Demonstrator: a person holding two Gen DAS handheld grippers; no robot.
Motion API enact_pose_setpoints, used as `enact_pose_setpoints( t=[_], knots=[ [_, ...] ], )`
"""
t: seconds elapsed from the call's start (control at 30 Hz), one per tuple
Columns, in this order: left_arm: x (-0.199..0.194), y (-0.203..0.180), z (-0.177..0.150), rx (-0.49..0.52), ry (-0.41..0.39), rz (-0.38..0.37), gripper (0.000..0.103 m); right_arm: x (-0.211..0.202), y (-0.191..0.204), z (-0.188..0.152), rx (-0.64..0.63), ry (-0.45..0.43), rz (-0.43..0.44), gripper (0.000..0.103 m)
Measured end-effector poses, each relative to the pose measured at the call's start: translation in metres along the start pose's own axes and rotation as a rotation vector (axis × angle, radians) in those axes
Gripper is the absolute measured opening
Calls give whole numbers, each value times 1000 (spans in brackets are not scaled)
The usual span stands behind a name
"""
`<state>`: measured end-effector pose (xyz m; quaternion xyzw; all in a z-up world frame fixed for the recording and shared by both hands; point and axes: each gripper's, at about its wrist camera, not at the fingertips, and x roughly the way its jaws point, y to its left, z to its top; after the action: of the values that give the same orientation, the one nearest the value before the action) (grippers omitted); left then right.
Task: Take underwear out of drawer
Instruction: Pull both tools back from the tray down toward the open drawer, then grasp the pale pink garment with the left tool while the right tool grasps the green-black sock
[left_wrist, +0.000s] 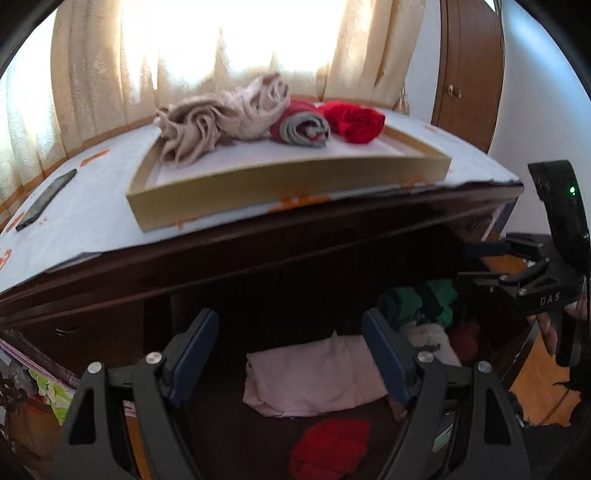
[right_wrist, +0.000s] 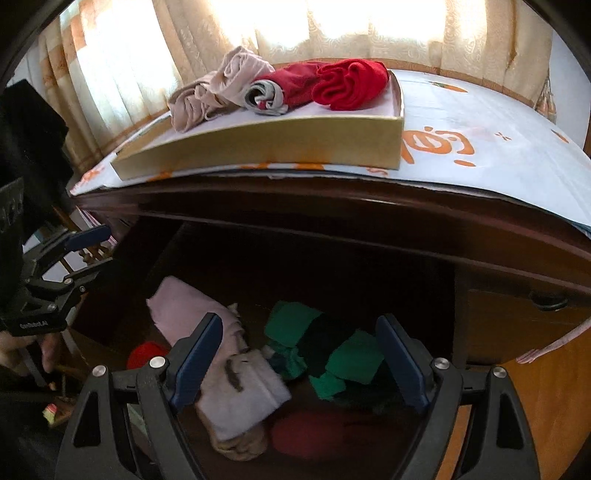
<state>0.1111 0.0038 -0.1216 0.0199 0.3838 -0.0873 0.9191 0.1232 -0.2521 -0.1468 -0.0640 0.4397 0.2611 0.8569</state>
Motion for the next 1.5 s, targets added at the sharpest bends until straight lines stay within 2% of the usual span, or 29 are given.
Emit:
enact_pose_setpoints(
  t=[0.27,0.43,0.63,0.9,1.03,1.5],
  knots=[
    [14,1,1,8,47,0,82,13,-3,-3,-43,29,-24,87],
    [25,-4,3,49,91,6,82,21,-2,-3,-89,48,-54,87],
    [48,-24,2,198,192,6,82,32,4,-4,-192,92,-77,87],
    [68,-42,-3,348,283,-52,82,42,13,-3,-308,143,-81,87],
    [73,-47,-8,435,314,-48,82,49,17,-5,-387,177,-112,87],
    [103,-66,-25,623,439,-113,82,80,28,-11,-489,312,-119,87]
  ],
)
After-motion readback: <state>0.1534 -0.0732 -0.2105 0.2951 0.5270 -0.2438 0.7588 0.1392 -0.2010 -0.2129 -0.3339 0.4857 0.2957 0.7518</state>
